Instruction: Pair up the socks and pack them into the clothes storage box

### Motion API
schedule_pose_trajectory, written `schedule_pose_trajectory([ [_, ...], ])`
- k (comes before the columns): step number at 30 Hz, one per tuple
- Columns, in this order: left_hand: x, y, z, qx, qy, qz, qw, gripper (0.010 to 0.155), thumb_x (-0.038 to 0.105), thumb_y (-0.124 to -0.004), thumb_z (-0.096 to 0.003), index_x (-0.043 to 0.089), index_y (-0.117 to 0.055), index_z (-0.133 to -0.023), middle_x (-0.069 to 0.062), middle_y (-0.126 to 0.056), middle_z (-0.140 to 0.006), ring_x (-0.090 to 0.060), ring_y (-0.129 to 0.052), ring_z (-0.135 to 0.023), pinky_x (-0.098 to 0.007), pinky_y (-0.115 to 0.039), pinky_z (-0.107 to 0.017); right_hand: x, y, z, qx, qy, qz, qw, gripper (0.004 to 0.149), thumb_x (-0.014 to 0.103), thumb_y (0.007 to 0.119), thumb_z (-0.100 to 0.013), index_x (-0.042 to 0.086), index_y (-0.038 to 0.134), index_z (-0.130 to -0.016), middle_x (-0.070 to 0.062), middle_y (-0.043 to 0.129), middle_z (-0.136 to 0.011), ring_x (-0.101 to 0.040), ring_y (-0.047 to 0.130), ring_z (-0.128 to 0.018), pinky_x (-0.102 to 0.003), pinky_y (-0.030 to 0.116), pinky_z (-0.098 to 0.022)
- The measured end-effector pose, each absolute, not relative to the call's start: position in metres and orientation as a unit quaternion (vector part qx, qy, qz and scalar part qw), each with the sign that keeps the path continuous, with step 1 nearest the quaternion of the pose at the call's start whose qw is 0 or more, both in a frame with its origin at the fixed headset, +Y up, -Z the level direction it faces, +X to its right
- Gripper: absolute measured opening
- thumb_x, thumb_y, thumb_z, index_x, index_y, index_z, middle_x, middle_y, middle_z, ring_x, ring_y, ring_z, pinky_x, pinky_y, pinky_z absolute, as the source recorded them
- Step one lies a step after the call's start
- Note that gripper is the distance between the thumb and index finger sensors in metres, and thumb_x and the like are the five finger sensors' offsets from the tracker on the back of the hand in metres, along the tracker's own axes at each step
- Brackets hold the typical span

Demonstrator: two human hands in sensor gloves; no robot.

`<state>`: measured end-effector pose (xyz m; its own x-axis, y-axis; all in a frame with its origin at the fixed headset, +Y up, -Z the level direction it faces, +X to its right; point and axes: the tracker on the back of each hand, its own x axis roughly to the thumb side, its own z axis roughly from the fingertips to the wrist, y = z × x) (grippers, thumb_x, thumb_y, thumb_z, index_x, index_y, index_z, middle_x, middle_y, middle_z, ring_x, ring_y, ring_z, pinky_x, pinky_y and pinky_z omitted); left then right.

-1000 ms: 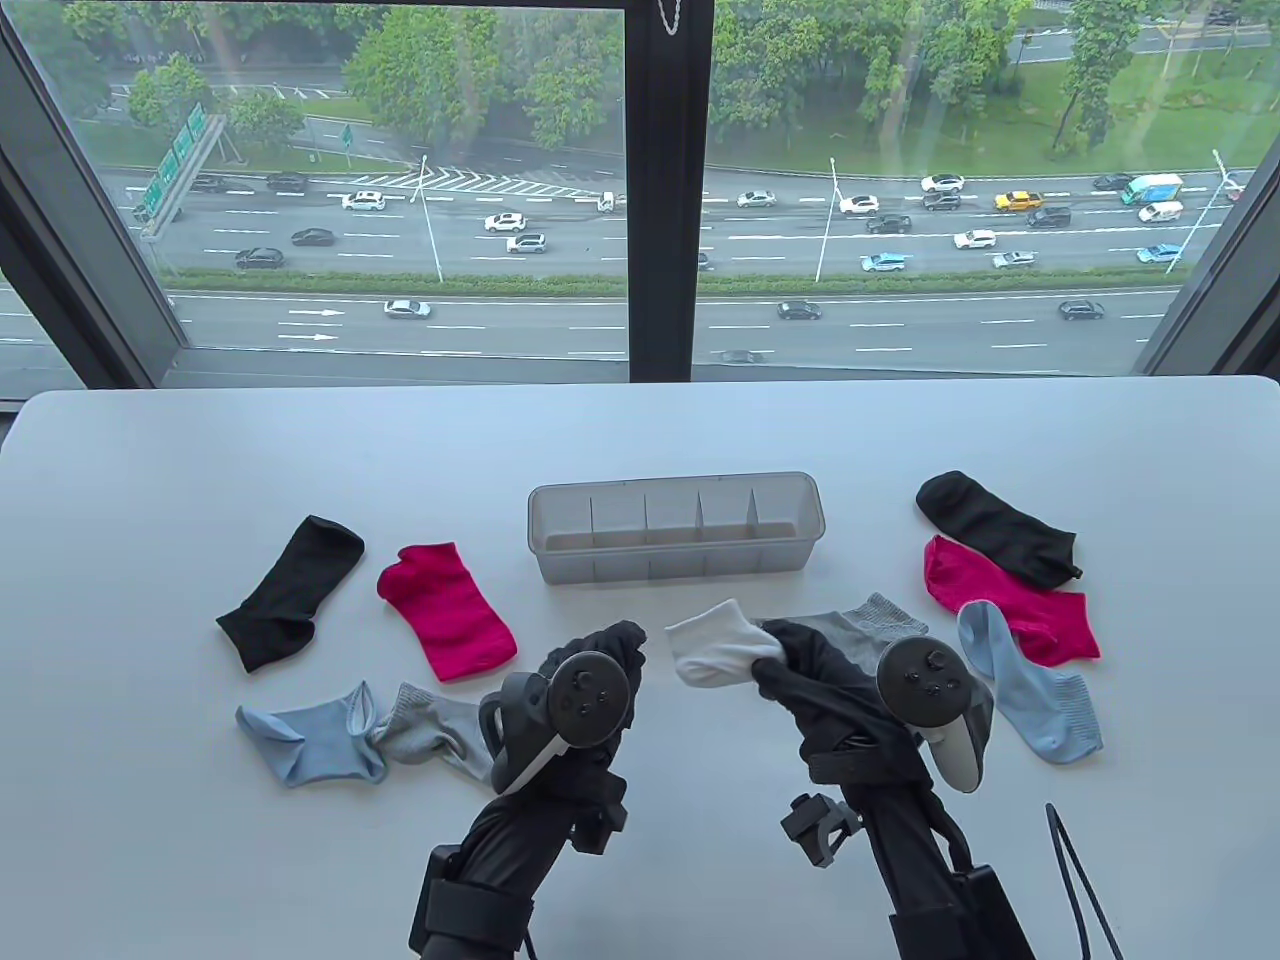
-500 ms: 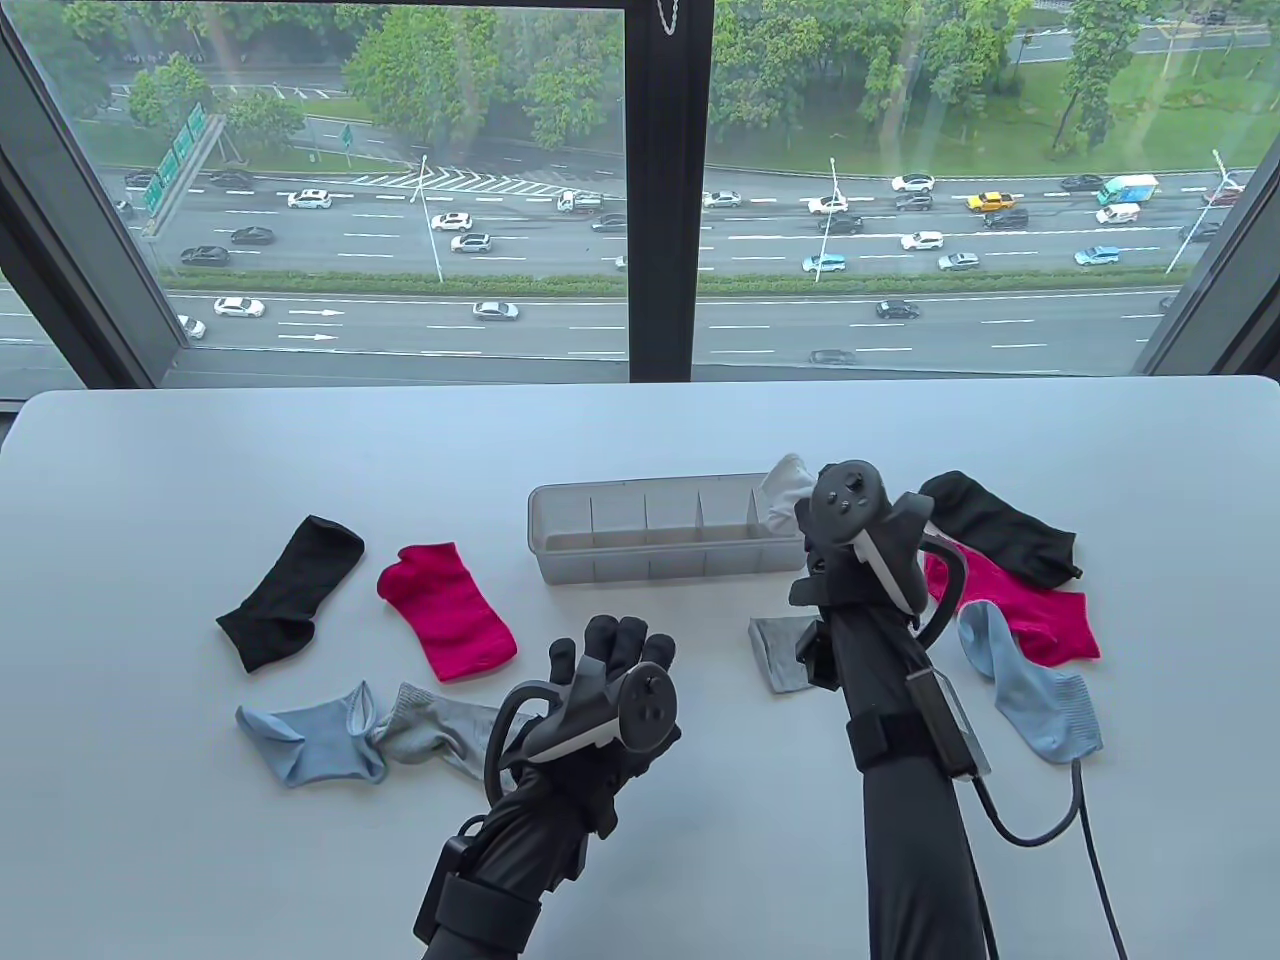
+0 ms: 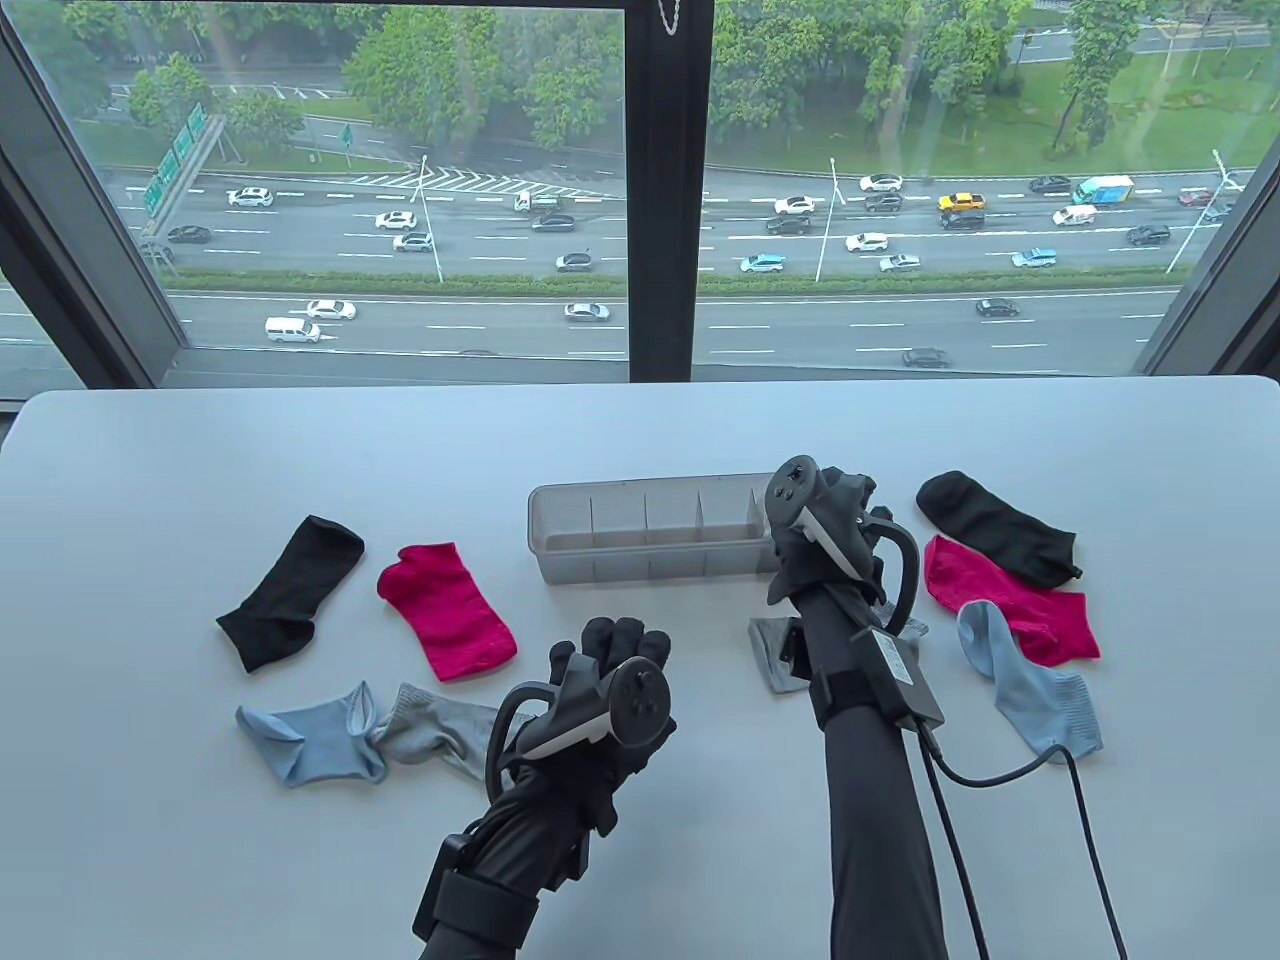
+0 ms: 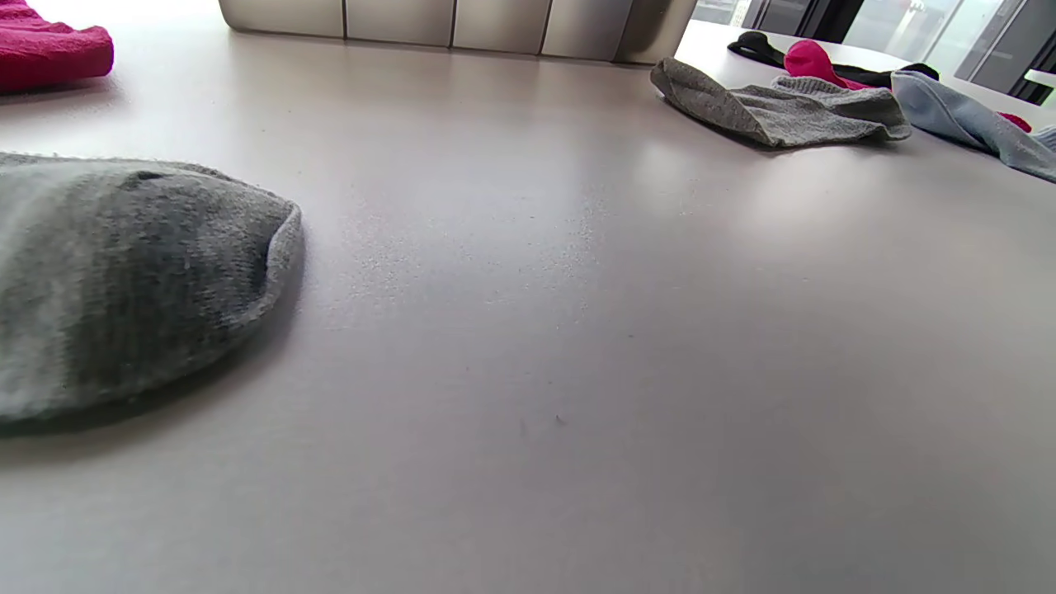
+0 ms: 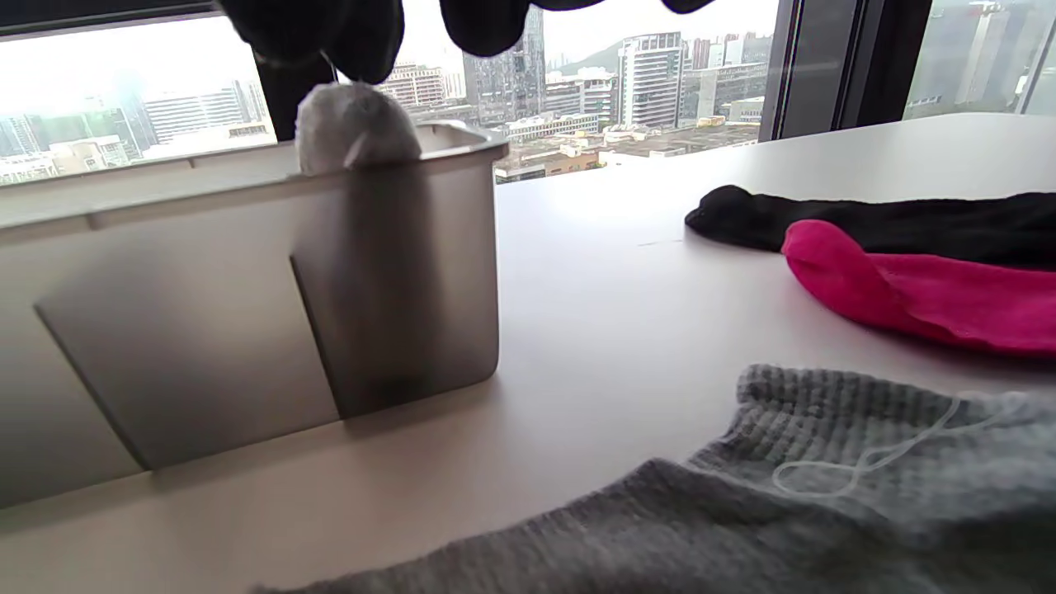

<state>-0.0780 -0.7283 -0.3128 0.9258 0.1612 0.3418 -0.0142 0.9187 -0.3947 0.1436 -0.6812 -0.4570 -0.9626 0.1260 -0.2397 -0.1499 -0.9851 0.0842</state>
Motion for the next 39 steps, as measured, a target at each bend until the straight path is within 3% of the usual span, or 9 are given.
schedule_pose_trajectory([
  [4, -0.076, -0.728, -0.312, -0.198, -0.190, 0.046, 0.960, 0.073, 0.042, -0.047, -0.0636, 0.019, 0.006, -0.108, -0.011, 0.008, -0.118, -0.041, 0.010, -0.107, -0.064, -0.006, -0.075, 0.157, -0.660, -0.431, -0.053, 0.024, 0.995, 0.081, 0.067, 0.047, 0.061, -0.061, 0.020, 0.038, -0.118, -0.023, 0.034, -0.124, -0.047, 0.029, -0.112, -0.063, 0.041, -0.080],
  [8, -0.076, -0.725, -0.310, -0.193, -0.193, 0.048, 0.961, 0.074, 0.043, -0.048, -0.0634, 0.019, 0.005, -0.108, -0.012, 0.008, -0.118, -0.041, 0.009, -0.107, -0.064, -0.006, -0.075, 0.170, -0.655, -0.405, -0.048, 0.055, 0.994, 0.076, 0.076, 0.049, 0.063, -0.059, 0.013, 0.032, -0.118, -0.028, 0.030, -0.123, -0.051, 0.027, -0.110, -0.063, 0.044, -0.079],
  [15, -0.073, -0.717, -0.303, -0.190, -0.207, 0.075, 0.957, 0.076, 0.044, -0.049, -0.0630, 0.018, 0.006, -0.108, -0.012, 0.008, -0.118, -0.042, 0.009, -0.107, -0.064, -0.007, -0.075, 0.186, -0.715, -0.388, -0.115, 0.249, 0.960, 0.057, 0.092, 0.053, 0.066, -0.055, 0.005, 0.017, -0.116, -0.039, 0.020, -0.119, -0.065, 0.030, -0.102, -0.064, 0.053, -0.075],
  [22, -0.072, -0.717, -0.304, -0.191, -0.209, 0.077, 0.956, 0.077, 0.045, -0.050, -0.0629, 0.018, 0.006, -0.108, -0.012, 0.008, -0.118, -0.042, 0.009, -0.107, -0.064, -0.007, -0.075, 0.177, -0.761, -0.397, -0.146, 0.301, 0.941, 0.041, 0.093, 0.052, 0.069, -0.054, 0.003, 0.019, -0.115, -0.039, 0.019, -0.116, -0.066, 0.034, -0.099, -0.058, 0.054, -0.076],
  [25, -0.075, -0.717, -0.306, -0.180, -0.206, 0.092, 0.958, 0.077, 0.045, -0.051, -0.0626, 0.019, 0.005, -0.108, -0.011, 0.007, -0.118, -0.041, 0.008, -0.108, -0.064, -0.007, -0.076, 0.174, -0.761, -0.393, -0.114, 0.226, 0.967, -0.008, 0.085, 0.051, 0.071, -0.051, 0.008, 0.035, -0.114, -0.032, 0.038, -0.113, -0.056, 0.052, -0.095, -0.048, 0.063, -0.072],
  [30, -0.072, -0.716, -0.304, -0.176, -0.223, 0.107, 0.953, 0.081, 0.046, -0.053, -0.0618, 0.017, 0.006, -0.108, -0.014, 0.004, -0.119, -0.044, 0.004, -0.109, -0.066, -0.011, -0.077, 0.165, -0.755, -0.373, -0.068, 0.171, 0.983, 0.007, 0.042, 0.033, 0.080, -0.055, 0.024, 0.067, -0.094, -0.012, 0.074, -0.091, -0.032, 0.084, -0.073, -0.031, 0.080, -0.055],
  [34, -0.069, -0.710, -0.300, -0.146, -0.239, 0.143, 0.949, 0.081, 0.047, -0.055, -0.0614, 0.010, -0.004, -0.112, -0.024, -0.016, -0.122, -0.053, -0.021, -0.113, -0.070, -0.029, -0.078, 0.154, -0.746, -0.351, 0.002, 0.173, 0.982, 0.080, 0.042, 0.033, 0.082, -0.054, 0.021, 0.069, -0.092, -0.011, 0.083, -0.082, -0.022, 0.094, -0.059, -0.024, 0.086, -0.042],
  [36, -0.069, -0.707, -0.300, -0.121, -0.234, 0.187, 0.946, 0.078, 0.047, -0.054, -0.0610, 0.002, -0.019, -0.114, -0.031, -0.041, -0.119, -0.056, -0.048, -0.109, -0.069, -0.048, -0.076, 0.142, -0.735, -0.335, 0.057, 0.125, 0.986, 0.093, 0.044, 0.034, 0.082, -0.054, 0.021, 0.067, -0.093, -0.010, 0.084, -0.081, -0.020, 0.095, -0.057, -0.023, 0.086, -0.040],
  [39, -0.074, -0.713, -0.303, -0.174, -0.219, 0.262, 0.924, 0.080, 0.051, -0.050, -0.0608, -0.003, -0.027, -0.115, -0.035, -0.050, -0.116, -0.059, -0.058, -0.104, -0.070, -0.054, -0.074, 0.124, -0.718, -0.313, 0.125, 0.047, 0.981, 0.138, 0.046, 0.034, 0.082, -0.053, 0.021, 0.065, -0.094, -0.009, 0.084, -0.082, -0.020, 0.094, -0.061, -0.025, 0.086, -0.044],
])
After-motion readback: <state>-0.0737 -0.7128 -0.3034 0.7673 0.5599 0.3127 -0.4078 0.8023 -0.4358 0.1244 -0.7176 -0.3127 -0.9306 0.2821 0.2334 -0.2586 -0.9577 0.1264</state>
